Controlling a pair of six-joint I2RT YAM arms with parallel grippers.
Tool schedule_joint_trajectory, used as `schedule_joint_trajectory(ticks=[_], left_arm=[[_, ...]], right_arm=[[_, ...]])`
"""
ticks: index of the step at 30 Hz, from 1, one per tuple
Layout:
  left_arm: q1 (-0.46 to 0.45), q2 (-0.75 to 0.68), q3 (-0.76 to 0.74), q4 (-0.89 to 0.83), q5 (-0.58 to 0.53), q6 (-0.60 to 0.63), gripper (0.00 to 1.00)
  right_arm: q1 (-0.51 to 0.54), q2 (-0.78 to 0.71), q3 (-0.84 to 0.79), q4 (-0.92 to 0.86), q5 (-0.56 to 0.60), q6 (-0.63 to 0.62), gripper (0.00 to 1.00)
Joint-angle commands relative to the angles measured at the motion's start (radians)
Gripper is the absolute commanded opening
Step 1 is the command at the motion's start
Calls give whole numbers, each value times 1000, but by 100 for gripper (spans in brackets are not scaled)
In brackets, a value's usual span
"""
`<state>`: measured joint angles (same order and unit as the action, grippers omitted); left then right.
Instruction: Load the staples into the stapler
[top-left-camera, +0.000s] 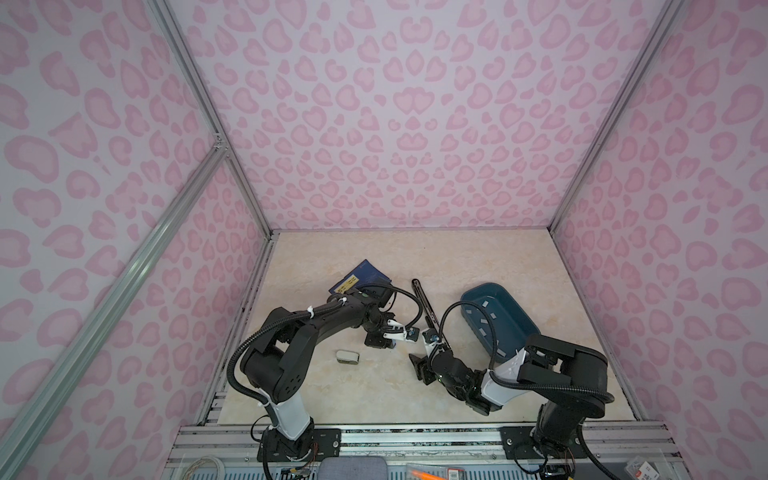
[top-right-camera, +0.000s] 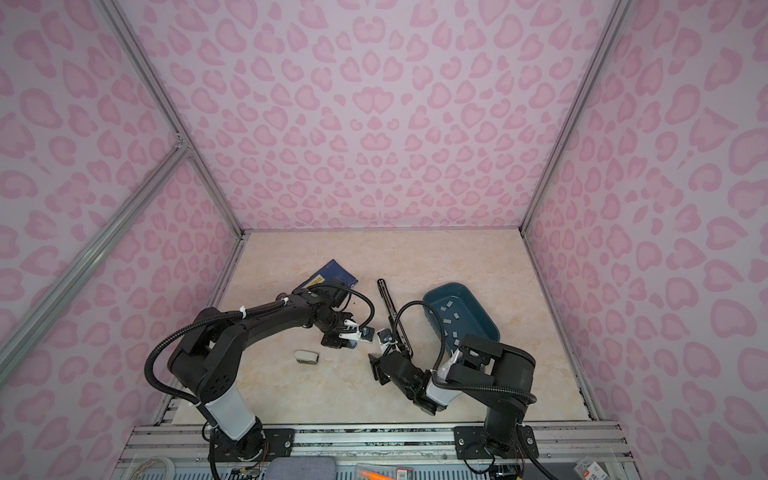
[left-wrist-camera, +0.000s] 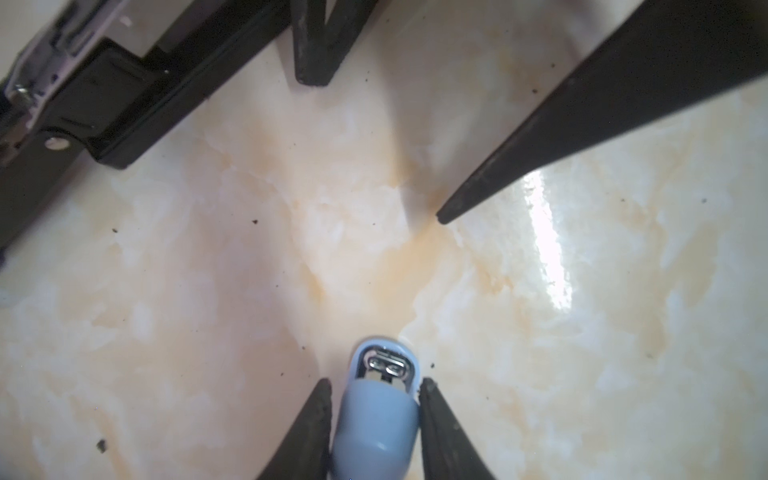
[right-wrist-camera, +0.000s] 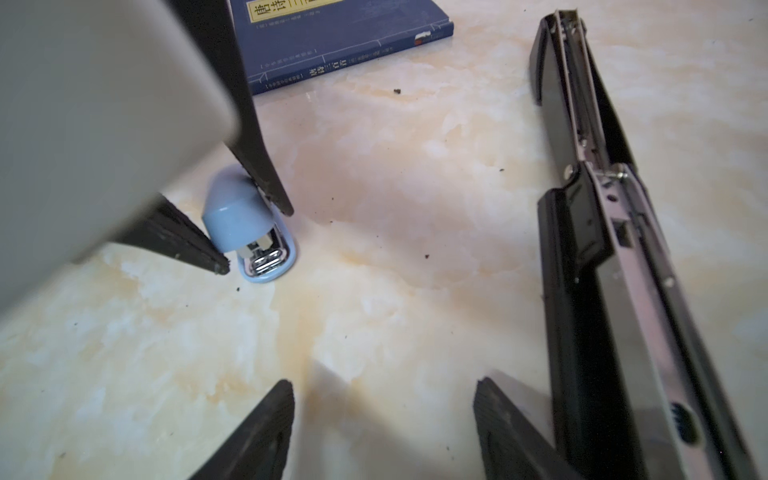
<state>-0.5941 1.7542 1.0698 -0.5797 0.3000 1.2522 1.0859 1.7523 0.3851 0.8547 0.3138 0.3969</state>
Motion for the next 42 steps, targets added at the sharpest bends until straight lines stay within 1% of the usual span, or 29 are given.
schedule_joint_trajectory(ticks=[1,2,3,4,5,6,8,12,15,17,18,21,24,25,27,28,30,31,32,33,35,37,39,42], left_arm=[[-1,10,13,-20,-2,2,37],[0,8,12,-19,-4,2,37],[0,7,10,-17,-4,2,40],[-1,5,9,-18,-7,3,45],[-1,5,8,-17,-10,4,48],[0,5,3,-15,-14,4,49],[0,4,-3,-11,-21,6,49],[-1,5,5,-15,-16,3,40],[1,6,16,-25,-4,-2,22],[0,1,17,-29,0,0,8],[0,-3,18,-29,2,0,4],[1,-33,27,-39,28,-5,4],[3,-106,31,-32,62,-9,4],[4,-141,33,-23,78,-12,4],[4,-207,33,-4,104,-22,4],[4,-242,33,4,116,-29,4],[4,-309,22,41,125,-50,4],[4,-335,8,65,127,-59,4],[4,-362,-9,98,124,-70,3],[4,-380,-19,117,121,-80,4],[4,-407,-10,120,130,-94,4],[4,-427,-6,121,135,-100,4],[4,-439,-11,127,140,-98,4],[4,-448,-6,124,154,-100,4]], right_arm=[[0,1,-7,39,5,-3,70],[-2,2,-4,34,10,-2,69],[-4,2,-4,29,14,1,69],[-6,-3,-6,30,10,7,69],[-6,-5,-10,33,2,5,69],[-5,-6,-10,35,-2,1,69],[-6,0,-4,26,4,1,69],[-8,-3,-11,34,-5,3,69],[-9,-6,-11,31,1,7,69],[-9,-10,-17,43,-1,5,69],[-9,-8,-20,48,-1,5,69],[-12,-15,-34,78,-4,18,68],[-13,-53,-75,170,-27,43,67],[-13,-85,-84,170,-34,59,68],[-16,-171,-78,95,-33,113,69],[-18,-222,-52,13,-32,141,69],[-32,-318,40,-218,-36,186,68],[-47,-360,94,-336,-70,195,68],[-54,-390,132,-398,-95,198,66],[-59,-417,152,-427,-107,205,65],[-61,-467,168,-461,-95,235,65],[-68,-500,162,-444,-113,250,65],[-77,-517,161,-426,-154,265,63],[-91,-515,170,-417,-222,276,59]])
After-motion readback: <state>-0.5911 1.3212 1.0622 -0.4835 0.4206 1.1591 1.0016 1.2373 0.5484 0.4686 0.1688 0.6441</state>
